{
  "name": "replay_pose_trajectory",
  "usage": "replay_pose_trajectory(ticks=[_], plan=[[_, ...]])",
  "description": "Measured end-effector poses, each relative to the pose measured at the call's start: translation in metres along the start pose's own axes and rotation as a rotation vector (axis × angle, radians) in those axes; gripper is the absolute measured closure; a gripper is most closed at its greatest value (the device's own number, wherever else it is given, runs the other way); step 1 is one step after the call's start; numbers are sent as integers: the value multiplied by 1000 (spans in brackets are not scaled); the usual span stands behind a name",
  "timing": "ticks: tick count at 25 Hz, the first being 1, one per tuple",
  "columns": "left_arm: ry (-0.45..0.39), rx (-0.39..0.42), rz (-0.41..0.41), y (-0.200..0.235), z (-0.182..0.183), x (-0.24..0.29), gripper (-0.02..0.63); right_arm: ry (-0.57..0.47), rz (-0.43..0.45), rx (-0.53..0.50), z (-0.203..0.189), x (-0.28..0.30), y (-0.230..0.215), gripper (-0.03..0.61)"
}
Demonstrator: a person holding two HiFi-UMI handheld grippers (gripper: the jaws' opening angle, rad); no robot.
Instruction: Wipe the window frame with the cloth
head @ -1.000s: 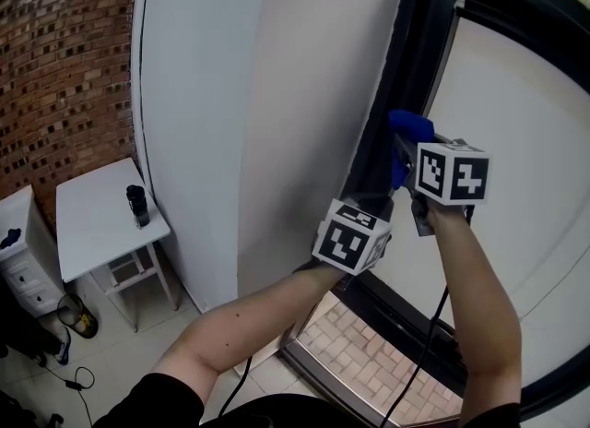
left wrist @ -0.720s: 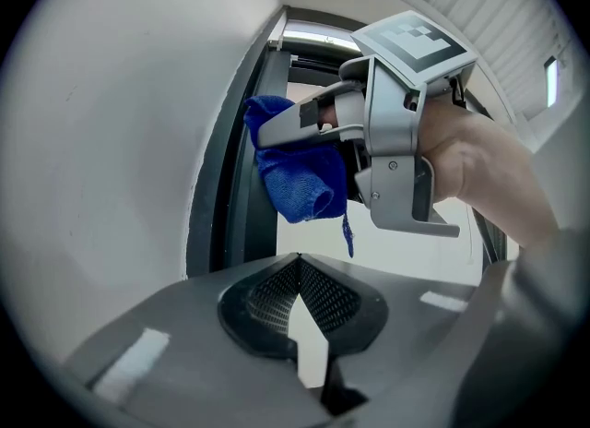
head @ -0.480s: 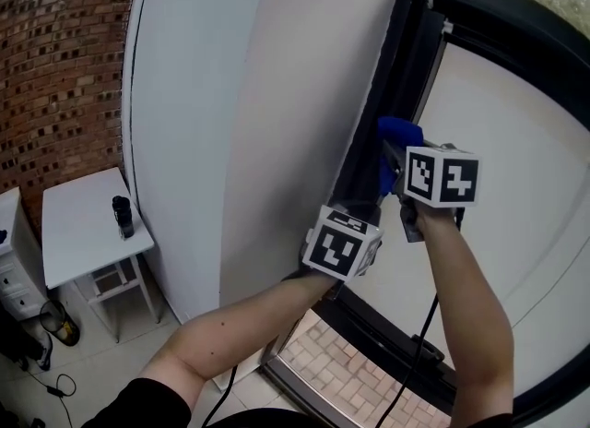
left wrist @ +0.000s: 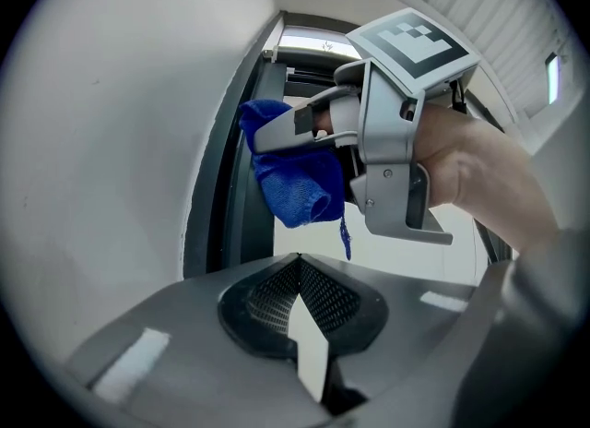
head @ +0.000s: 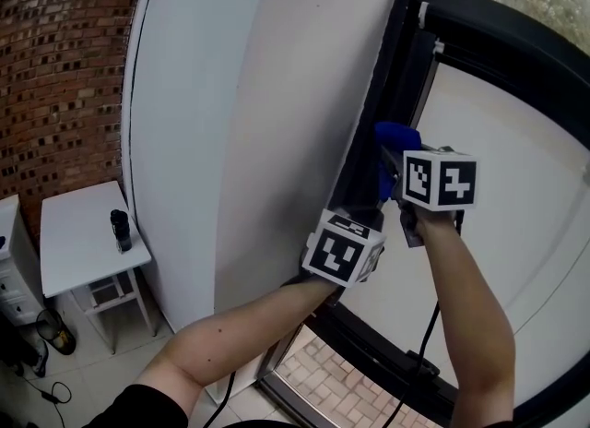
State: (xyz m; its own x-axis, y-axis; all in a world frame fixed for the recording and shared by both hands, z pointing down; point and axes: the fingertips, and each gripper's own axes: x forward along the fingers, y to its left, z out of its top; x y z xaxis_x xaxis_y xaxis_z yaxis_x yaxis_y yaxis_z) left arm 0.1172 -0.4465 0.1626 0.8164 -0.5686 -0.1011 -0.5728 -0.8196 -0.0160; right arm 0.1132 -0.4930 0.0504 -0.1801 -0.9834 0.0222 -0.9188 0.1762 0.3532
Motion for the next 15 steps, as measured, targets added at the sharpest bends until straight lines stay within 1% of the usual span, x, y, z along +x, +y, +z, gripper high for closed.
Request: replay_pose_trajectory(ticks=[7,12,15], plan=[[-24,23,-6,-3,19,1,624,3,-2,-11,12,-1,-6,422],[-44,20,-10,-2,33,6,624,-12,-17,-36,32,0,-15,421],[-57,31,-19,-4,41,7,624,-45,-31,-59,48,-3,-21,423]])
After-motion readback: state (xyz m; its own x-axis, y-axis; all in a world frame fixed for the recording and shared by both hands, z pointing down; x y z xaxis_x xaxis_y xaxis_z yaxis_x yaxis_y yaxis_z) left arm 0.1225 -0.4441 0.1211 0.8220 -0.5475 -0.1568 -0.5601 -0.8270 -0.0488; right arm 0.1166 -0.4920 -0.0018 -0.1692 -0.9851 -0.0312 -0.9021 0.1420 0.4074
